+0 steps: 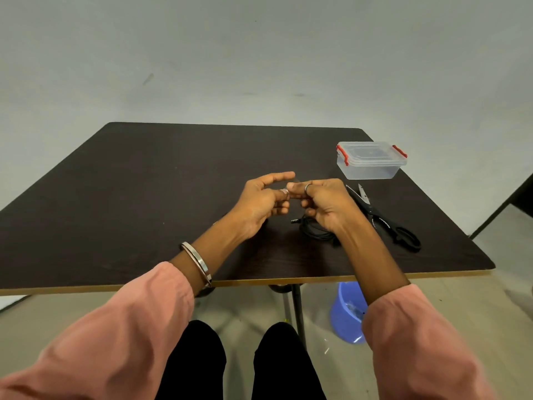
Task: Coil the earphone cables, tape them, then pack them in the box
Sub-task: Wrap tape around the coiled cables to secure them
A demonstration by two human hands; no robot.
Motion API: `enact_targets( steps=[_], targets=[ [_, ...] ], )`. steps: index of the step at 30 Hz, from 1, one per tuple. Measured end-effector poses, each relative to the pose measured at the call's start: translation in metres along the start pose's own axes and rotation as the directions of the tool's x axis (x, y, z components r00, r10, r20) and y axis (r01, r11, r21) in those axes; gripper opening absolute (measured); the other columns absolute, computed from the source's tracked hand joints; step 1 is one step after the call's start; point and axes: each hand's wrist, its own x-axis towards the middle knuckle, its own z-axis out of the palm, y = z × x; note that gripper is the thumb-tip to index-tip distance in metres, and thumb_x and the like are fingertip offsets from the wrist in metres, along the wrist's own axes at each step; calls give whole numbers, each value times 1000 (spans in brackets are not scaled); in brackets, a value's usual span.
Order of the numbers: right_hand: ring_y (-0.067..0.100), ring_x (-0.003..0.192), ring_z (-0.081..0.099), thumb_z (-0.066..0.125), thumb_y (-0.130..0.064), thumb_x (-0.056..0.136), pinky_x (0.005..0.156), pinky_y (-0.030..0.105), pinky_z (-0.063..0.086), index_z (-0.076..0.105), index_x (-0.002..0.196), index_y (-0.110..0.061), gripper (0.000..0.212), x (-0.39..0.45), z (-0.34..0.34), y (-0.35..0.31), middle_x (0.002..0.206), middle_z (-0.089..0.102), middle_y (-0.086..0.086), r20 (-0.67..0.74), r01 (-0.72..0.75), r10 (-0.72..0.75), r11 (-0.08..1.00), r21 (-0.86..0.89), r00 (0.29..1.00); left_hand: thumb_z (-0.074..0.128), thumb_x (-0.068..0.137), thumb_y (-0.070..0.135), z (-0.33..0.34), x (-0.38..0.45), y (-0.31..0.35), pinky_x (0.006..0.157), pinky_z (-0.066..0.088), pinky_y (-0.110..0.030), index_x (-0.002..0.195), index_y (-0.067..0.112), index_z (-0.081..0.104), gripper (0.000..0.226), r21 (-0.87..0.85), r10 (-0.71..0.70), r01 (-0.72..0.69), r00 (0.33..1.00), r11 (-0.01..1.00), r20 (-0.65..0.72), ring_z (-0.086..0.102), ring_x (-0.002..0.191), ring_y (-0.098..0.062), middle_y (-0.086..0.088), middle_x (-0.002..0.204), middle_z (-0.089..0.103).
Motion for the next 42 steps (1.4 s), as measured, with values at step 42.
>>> enact_targets(
  steps=[42],
  targets=[
    [12, 68, 66, 58, -10, 93, 63, 21, 53, 68, 98, -2, 14, -22, -57, 35, 79, 71, 10, -161, 377, -381, 925, -56, 910, 64, 90, 13, 30, 12, -21, 79, 46, -19, 84, 7, 74, 13, 525, 93, -135, 990, 840, 105, 63, 79, -6, 1, 78, 72]
  ],
)
